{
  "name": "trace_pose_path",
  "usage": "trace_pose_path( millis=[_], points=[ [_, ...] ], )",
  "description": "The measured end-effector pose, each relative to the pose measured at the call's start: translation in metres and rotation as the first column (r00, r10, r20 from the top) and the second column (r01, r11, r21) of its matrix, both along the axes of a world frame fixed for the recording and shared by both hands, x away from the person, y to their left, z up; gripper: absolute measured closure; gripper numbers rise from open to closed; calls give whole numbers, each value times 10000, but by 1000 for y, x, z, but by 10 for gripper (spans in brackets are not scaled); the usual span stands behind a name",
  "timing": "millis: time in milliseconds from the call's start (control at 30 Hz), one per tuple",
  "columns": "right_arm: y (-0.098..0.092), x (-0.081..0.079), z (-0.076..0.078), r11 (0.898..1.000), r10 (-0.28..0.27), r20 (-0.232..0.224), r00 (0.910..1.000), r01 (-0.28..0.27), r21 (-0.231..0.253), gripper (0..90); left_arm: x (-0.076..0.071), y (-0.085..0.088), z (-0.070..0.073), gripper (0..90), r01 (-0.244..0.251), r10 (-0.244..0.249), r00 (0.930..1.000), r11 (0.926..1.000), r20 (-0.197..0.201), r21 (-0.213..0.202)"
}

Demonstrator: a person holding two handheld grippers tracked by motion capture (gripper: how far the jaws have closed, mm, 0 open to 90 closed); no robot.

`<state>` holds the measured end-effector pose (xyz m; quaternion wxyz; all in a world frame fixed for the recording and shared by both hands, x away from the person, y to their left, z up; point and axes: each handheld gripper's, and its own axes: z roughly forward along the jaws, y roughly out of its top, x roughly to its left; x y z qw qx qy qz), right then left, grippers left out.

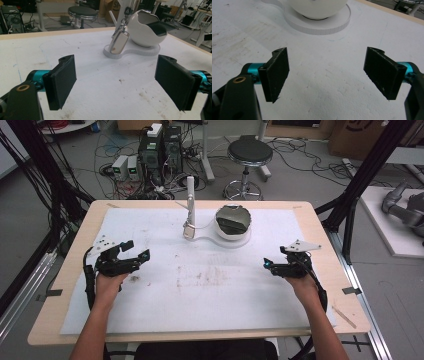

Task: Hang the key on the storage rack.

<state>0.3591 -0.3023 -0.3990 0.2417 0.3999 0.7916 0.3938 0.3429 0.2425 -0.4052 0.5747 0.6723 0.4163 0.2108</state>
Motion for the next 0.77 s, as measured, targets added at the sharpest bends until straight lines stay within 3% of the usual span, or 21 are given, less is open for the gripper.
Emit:
trace_pose_path(
  millis=[200, 767],
  points=[
    [4, -2, 3, 10000, -25, 156, 9999, 26, -57, 210, -3, -1, 0, 173, 116, -116, 9999, 9999, 8, 73],
    [2, 2, 0, 9999, -134, -21, 9999, 134, -59, 210, -4, -1, -3, 173, 18, -17, 9999, 9999, -116, 144]
  ],
)
